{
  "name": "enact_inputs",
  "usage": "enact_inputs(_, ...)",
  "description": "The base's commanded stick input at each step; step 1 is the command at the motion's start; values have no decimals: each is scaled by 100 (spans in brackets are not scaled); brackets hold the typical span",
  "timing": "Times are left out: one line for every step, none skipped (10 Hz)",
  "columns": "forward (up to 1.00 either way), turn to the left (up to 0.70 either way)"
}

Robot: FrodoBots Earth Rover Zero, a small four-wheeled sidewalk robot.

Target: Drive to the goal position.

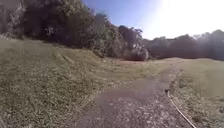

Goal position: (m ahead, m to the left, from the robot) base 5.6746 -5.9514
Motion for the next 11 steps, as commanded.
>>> enact_inputs(30,0)
enact_inputs(30,-60)
enact_inputs(30,0)
enact_inputs(30,0)
enact_inputs(30,0)
enact_inputs(30,0)
enact_inputs(30,0)
enact_inputs(30,0)
enact_inputs(30,0)
enact_inputs(30,0)
enact_inputs(30,0)
